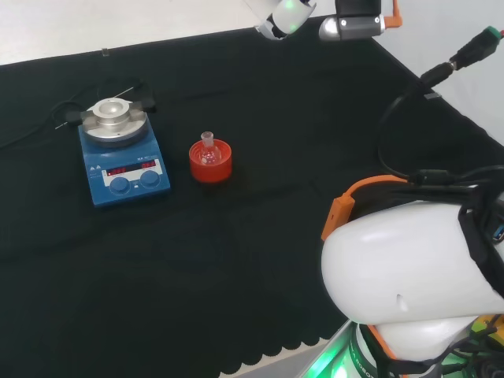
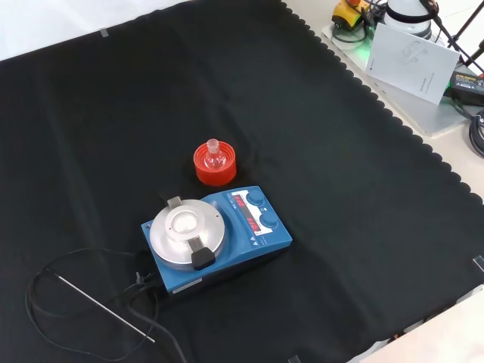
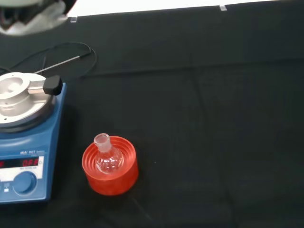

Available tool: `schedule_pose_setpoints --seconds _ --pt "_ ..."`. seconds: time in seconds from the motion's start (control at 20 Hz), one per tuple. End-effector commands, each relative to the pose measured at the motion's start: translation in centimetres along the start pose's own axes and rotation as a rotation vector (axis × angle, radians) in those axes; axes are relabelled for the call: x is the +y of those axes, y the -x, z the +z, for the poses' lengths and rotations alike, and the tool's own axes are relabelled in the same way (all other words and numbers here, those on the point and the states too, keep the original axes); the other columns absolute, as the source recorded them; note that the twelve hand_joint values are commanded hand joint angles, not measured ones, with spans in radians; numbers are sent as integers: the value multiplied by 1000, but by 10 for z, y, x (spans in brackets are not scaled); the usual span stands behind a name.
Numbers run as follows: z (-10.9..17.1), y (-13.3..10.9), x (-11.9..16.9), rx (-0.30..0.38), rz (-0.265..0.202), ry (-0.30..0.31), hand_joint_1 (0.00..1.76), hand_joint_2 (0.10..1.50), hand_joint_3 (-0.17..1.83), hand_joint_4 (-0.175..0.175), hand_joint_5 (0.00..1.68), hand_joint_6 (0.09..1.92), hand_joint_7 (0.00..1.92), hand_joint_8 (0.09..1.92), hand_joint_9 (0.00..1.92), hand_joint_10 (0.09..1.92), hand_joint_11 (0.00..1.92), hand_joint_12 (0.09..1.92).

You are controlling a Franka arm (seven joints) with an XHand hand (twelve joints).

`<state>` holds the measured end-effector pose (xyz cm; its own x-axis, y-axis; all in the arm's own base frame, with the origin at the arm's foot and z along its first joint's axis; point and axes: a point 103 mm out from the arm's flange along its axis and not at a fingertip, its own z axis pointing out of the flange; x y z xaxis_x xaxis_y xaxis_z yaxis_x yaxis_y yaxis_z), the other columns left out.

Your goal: Pick up the round-bottom flask.

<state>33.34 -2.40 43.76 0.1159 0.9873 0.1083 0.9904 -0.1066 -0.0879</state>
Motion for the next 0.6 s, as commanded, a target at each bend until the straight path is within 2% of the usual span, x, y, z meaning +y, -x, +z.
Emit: schedule_pose_setpoints --seconds 0.05,0.2,0.6 --pt "23 11 13 75 -26 21 838 412 835 -149 351 567 587 896 623 882 210 1465" --pt "33 16 19 85 -29 0 855 395 840 -152 315 726 618 903 652 881 255 1457" --pt "49 14 30 105 -41 -24 875 382 845 -155 300 803 630 916 659 890 278 1453"
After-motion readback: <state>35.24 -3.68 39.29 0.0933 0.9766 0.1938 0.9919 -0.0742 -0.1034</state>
